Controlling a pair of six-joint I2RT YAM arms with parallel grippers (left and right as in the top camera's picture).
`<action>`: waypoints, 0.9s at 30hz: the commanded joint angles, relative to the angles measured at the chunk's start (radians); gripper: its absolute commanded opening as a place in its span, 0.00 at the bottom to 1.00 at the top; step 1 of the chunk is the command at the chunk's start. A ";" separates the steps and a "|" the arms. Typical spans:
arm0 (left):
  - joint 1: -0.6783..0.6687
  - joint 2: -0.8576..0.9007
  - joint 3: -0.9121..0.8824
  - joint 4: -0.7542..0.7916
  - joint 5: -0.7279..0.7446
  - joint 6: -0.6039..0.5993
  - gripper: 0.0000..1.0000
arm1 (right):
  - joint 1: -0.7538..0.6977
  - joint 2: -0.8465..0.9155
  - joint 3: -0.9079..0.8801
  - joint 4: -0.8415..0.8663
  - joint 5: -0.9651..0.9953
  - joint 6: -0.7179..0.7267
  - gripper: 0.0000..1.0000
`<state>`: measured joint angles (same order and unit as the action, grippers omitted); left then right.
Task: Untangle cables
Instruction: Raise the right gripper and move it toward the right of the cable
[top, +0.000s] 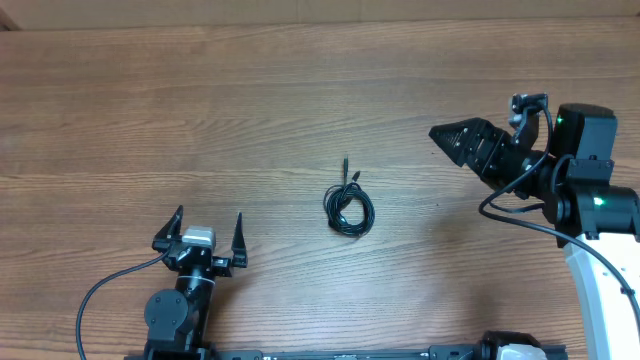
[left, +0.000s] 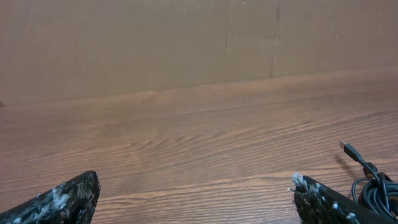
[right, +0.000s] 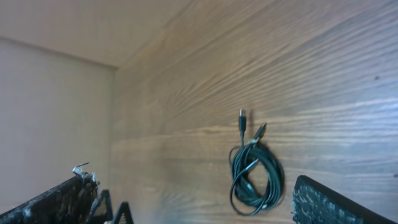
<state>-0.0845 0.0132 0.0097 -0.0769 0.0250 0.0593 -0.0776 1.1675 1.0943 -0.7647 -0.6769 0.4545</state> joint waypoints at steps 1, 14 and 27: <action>0.004 -0.009 -0.005 -0.001 0.001 0.016 0.99 | 0.005 0.020 0.024 0.010 0.109 0.021 1.00; 0.004 -0.009 -0.005 -0.001 0.001 0.016 0.99 | 0.121 0.126 0.024 -0.158 0.250 0.020 1.00; 0.006 -0.009 -0.005 0.011 -0.137 0.177 1.00 | 0.209 0.186 0.024 -0.169 0.265 0.013 0.89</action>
<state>-0.0841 0.0132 0.0090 -0.0570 -0.0460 0.1555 0.1280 1.3556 1.0946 -0.9340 -0.4259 0.4702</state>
